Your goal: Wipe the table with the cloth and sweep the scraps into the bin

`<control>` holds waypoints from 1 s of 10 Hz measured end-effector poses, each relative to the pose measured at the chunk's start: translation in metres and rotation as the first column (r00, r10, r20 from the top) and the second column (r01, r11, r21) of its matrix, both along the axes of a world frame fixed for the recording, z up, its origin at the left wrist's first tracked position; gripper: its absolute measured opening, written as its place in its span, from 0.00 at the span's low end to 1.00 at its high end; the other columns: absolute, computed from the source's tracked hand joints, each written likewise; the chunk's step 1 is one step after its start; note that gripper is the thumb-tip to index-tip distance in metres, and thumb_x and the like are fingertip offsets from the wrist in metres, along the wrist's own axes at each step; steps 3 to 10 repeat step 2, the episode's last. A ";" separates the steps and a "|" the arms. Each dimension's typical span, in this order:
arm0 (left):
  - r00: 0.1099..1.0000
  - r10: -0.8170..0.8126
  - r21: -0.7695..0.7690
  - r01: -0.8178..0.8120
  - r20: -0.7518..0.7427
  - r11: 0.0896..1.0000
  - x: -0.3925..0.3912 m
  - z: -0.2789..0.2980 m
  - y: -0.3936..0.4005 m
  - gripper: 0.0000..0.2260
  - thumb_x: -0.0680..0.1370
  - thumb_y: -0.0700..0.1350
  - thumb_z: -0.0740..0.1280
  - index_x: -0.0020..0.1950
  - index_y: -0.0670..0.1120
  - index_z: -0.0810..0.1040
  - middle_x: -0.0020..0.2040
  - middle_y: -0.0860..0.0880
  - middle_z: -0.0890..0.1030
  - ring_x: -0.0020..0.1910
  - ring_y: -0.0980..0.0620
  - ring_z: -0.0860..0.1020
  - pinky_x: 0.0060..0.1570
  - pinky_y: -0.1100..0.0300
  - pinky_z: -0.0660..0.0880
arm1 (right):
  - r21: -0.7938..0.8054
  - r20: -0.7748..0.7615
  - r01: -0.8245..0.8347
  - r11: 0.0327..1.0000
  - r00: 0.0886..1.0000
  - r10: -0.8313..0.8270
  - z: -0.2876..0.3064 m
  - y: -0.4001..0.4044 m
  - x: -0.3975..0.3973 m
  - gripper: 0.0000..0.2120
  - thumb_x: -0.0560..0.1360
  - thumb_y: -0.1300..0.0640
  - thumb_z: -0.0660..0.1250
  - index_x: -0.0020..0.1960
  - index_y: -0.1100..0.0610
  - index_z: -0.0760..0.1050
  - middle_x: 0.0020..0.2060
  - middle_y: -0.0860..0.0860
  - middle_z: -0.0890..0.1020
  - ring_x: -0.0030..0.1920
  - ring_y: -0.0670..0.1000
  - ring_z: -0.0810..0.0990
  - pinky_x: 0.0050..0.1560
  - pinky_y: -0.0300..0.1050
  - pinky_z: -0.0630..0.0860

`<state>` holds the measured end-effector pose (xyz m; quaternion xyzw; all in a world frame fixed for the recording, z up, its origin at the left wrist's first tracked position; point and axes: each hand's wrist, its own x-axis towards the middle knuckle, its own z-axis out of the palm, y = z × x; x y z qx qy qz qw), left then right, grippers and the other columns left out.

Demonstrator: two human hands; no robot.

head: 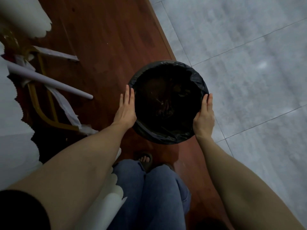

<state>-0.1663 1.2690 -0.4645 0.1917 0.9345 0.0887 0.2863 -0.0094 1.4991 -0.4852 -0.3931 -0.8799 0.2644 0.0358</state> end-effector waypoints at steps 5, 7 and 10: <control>0.998 -0.056 -0.048 0.057 0.017 0.997 -0.003 0.067 0.001 0.37 0.82 0.39 0.60 0.81 0.47 0.37 0.80 0.49 0.32 0.80 0.44 0.39 0.70 0.50 0.67 | -0.133 0.257 -0.029 0.991 0.964 0.063 0.065 -0.003 0.002 0.29 0.83 0.62 0.52 0.81 0.52 0.47 0.80 0.47 0.47 0.79 0.57 0.50 0.70 0.53 0.65; 0.998 -0.056 -0.048 0.057 0.017 0.997 -0.003 0.067 0.001 0.37 0.82 0.39 0.60 0.81 0.47 0.37 0.80 0.49 0.32 0.80 0.44 0.39 0.70 0.50 0.67 | -0.133 0.257 -0.029 0.991 0.964 0.063 0.065 -0.003 0.002 0.29 0.83 0.62 0.52 0.81 0.52 0.47 0.80 0.47 0.47 0.79 0.57 0.50 0.70 0.53 0.65; 0.998 -0.056 -0.048 0.057 0.017 0.997 -0.003 0.067 0.001 0.37 0.82 0.39 0.60 0.81 0.47 0.37 0.80 0.49 0.32 0.80 0.44 0.39 0.70 0.50 0.67 | -0.133 0.257 -0.029 0.991 0.964 0.063 0.065 -0.003 0.002 0.29 0.83 0.62 0.52 0.81 0.52 0.47 0.80 0.47 0.47 0.79 0.57 0.50 0.70 0.53 0.65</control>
